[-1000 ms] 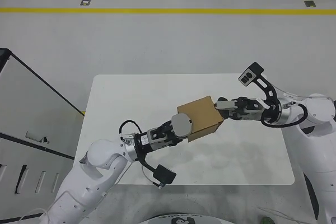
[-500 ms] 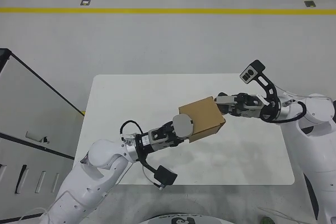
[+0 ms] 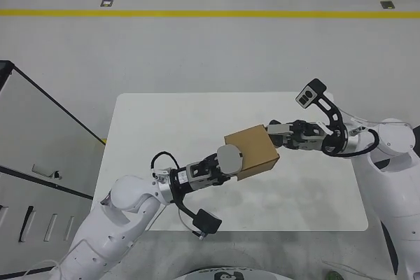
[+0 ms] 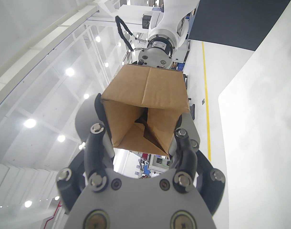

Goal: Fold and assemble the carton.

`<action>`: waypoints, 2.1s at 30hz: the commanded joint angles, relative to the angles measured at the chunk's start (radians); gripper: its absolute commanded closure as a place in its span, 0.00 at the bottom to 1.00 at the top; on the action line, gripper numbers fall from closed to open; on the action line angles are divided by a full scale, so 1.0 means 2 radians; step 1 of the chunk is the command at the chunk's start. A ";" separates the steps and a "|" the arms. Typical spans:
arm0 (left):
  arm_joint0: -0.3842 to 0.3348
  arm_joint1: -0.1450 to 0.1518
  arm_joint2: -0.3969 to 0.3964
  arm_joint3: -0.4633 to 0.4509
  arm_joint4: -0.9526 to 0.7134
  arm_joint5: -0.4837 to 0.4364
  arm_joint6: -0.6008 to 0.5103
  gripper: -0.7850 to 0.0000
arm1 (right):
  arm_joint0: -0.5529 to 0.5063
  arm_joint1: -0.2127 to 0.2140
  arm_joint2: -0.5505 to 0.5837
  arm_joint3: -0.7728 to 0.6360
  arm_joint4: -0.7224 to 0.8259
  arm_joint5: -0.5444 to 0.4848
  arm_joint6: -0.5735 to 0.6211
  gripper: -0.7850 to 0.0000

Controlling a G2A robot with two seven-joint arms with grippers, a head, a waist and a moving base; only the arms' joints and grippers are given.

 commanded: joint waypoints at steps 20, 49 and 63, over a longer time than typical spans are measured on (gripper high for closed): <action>0.005 0.003 -0.004 -0.002 -0.005 0.005 0.000 1.00 | -0.003 0.002 -0.003 -0.009 0.000 -0.003 0.009 1.00; 0.004 0.004 -0.007 0.003 -0.034 0.020 -0.004 1.00 | -0.008 0.003 0.006 -0.009 0.009 -0.016 -0.001 0.94; -0.002 -0.002 0.001 0.008 -0.126 0.035 -0.003 1.00 | -0.035 -0.001 0.038 0.001 0.065 -0.084 -0.038 0.00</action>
